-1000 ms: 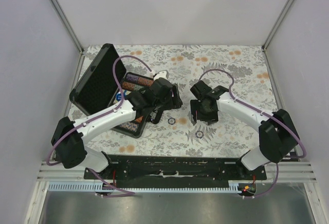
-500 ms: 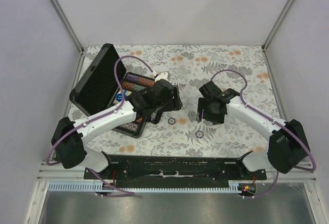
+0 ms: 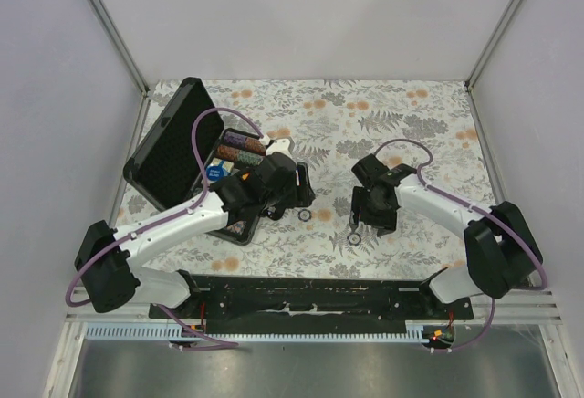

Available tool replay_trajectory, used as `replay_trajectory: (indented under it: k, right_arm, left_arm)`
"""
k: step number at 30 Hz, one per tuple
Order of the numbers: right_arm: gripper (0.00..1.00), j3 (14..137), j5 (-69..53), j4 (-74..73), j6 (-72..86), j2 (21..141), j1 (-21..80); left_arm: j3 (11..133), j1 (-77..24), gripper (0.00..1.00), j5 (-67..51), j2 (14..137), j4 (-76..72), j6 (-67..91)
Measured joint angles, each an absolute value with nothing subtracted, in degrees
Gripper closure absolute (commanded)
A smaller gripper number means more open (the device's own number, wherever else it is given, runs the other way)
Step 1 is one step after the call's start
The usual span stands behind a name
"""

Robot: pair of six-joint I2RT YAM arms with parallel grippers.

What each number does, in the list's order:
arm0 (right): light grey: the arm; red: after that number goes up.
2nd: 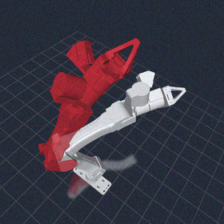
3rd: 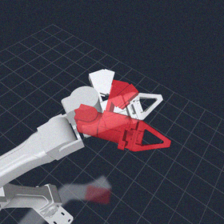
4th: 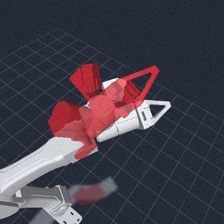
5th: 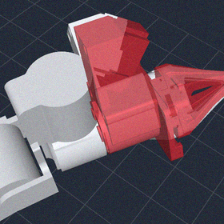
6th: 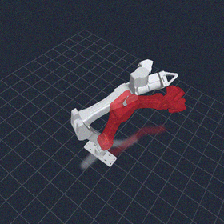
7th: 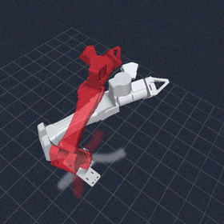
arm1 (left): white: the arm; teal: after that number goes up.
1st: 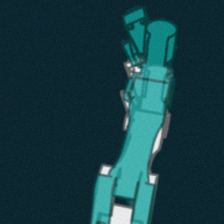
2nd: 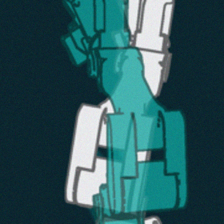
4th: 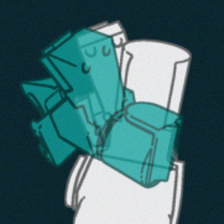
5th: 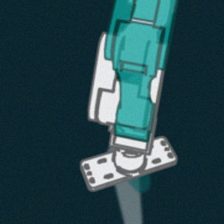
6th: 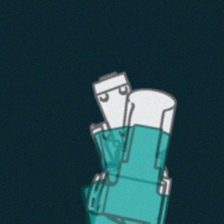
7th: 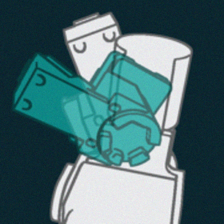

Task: Pack up texas hold em set

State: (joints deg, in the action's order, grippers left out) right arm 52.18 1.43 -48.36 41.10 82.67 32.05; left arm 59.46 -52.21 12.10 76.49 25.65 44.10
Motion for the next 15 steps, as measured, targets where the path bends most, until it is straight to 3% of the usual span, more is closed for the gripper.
replay_trajectory:
  k: [15]
  right_arm:
    - [0.32,53.3,1.1,-45.6,42.5,93.8,37.9]
  left_arm:
    - [58.5,-52.8,0.28,11.9,76.2,25.6,43.4]
